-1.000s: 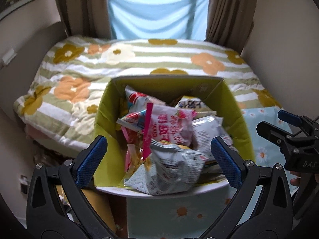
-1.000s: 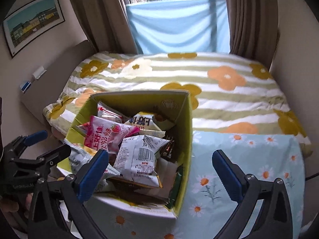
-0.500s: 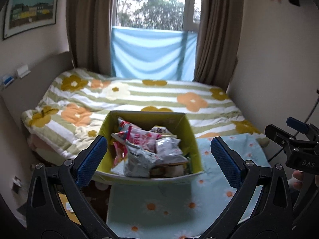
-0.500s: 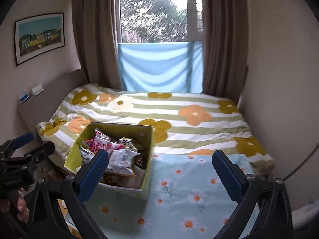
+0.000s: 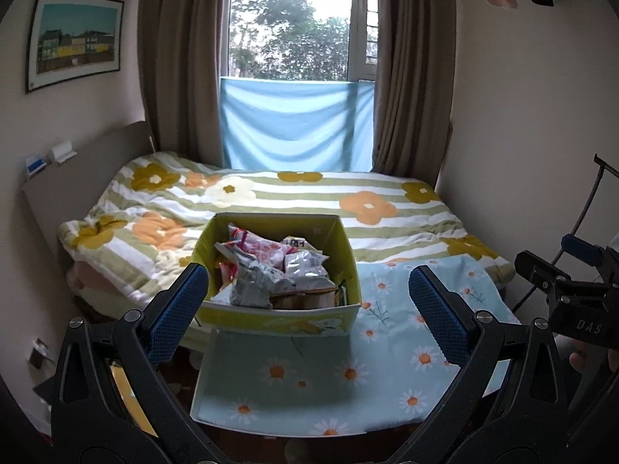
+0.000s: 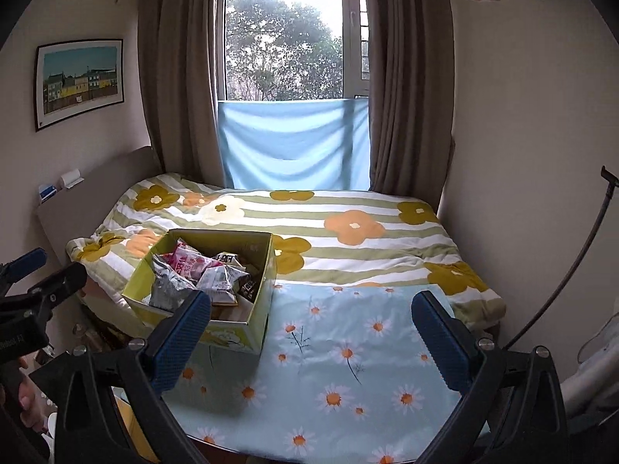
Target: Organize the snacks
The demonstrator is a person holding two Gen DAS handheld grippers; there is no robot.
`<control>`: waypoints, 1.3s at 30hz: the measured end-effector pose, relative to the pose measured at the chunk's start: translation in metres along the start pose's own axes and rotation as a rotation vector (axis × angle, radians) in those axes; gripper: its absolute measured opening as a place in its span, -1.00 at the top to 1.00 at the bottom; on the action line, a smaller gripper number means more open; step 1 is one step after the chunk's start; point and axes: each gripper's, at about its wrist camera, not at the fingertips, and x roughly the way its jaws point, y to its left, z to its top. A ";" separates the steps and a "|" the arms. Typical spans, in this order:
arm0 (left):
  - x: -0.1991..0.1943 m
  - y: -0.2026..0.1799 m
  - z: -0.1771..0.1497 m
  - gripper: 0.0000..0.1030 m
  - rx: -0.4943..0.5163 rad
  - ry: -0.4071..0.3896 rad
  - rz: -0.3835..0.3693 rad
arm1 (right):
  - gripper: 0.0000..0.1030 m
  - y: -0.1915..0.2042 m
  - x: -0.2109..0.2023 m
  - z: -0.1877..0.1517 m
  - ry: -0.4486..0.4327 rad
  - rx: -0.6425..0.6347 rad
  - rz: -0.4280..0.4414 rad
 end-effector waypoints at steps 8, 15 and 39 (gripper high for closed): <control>-0.010 -0.013 -0.003 -1.00 0.014 -0.013 0.008 | -0.99 -0.010 -0.008 -0.005 -0.016 0.016 -0.009; -0.012 -0.016 -0.006 -1.00 -0.003 -0.011 0.006 | -0.99 -0.011 -0.011 -0.006 -0.024 0.018 -0.006; -0.020 -0.025 -0.008 -1.00 0.009 -0.035 0.009 | -0.99 -0.017 -0.015 -0.010 -0.023 0.047 -0.025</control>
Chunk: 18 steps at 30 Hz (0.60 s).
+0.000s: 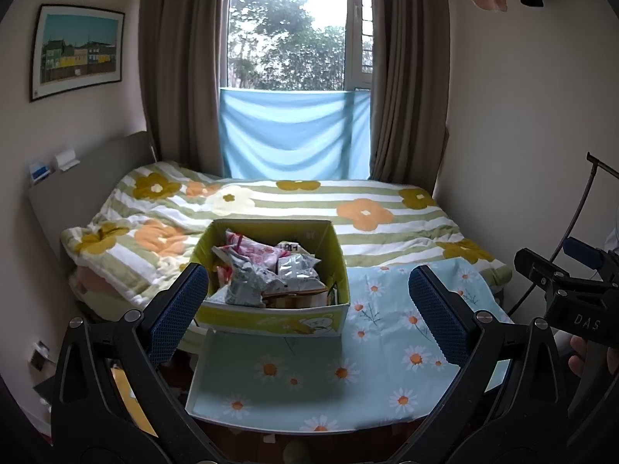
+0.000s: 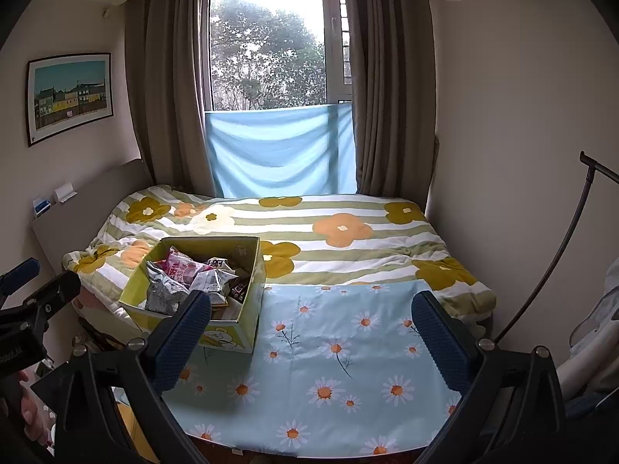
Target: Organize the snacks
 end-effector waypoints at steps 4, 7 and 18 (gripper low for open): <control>0.000 -0.002 0.001 -1.00 0.007 -0.002 0.001 | -0.99 0.000 0.000 0.000 0.000 0.000 0.000; 0.000 -0.002 0.002 -1.00 0.010 -0.001 0.000 | -0.99 -0.001 0.000 0.000 0.000 -0.001 -0.002; 0.001 -0.004 0.004 -1.00 0.017 0.000 0.002 | -0.99 0.001 0.001 0.002 0.003 0.013 -0.014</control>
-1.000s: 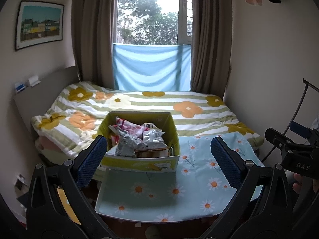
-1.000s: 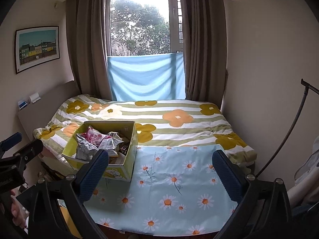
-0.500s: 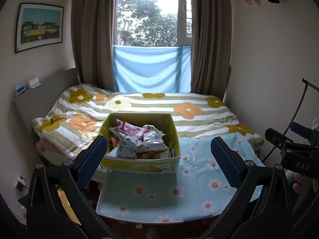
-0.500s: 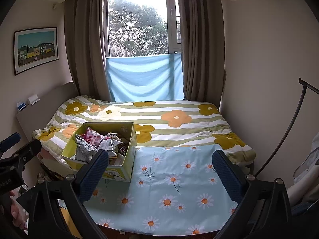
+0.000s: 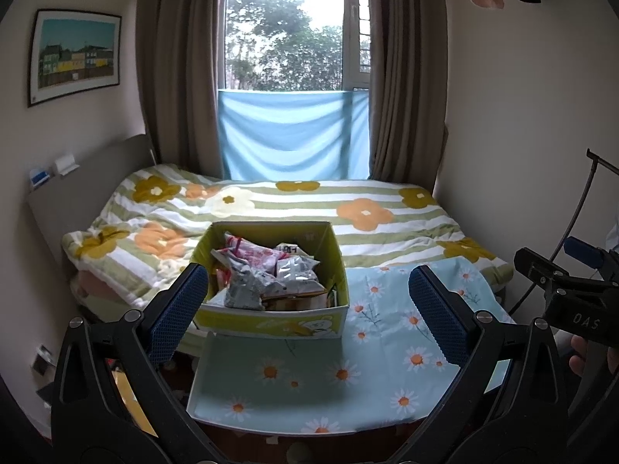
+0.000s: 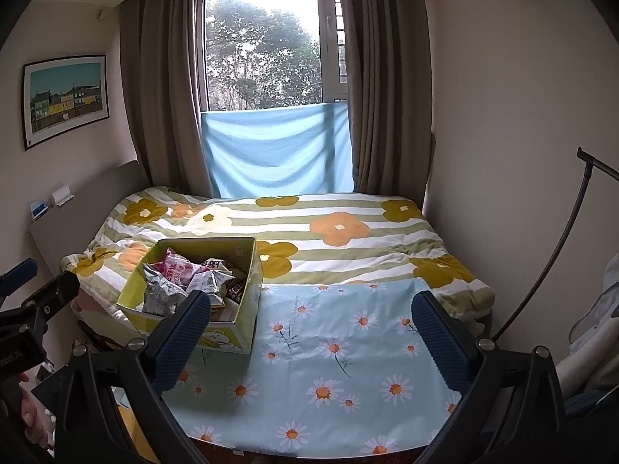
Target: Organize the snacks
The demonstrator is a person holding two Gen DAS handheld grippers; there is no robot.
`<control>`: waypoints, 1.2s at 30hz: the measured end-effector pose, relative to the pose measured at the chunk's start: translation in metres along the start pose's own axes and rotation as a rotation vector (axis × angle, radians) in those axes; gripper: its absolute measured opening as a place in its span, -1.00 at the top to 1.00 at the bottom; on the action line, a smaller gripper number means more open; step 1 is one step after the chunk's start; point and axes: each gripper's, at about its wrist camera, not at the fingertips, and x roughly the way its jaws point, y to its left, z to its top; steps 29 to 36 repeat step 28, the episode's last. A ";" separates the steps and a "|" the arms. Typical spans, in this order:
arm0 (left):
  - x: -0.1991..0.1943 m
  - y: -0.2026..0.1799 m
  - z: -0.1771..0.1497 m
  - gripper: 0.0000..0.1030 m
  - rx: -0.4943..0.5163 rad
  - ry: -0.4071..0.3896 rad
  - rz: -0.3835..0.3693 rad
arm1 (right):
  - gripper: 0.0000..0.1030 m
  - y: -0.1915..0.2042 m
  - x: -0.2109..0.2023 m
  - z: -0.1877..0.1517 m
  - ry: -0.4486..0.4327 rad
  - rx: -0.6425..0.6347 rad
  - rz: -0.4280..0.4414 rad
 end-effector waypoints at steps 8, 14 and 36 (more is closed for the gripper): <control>0.002 -0.003 -0.001 -1.00 0.008 -0.002 0.000 | -0.99 0.000 0.000 0.001 0.000 0.004 -0.006; -0.004 -0.005 0.001 -1.00 0.012 -0.032 0.018 | -0.99 0.000 0.000 0.001 0.002 0.008 -0.006; -0.001 0.002 0.007 -1.00 0.023 -0.027 0.060 | -0.99 0.025 0.013 0.010 0.031 -0.011 0.036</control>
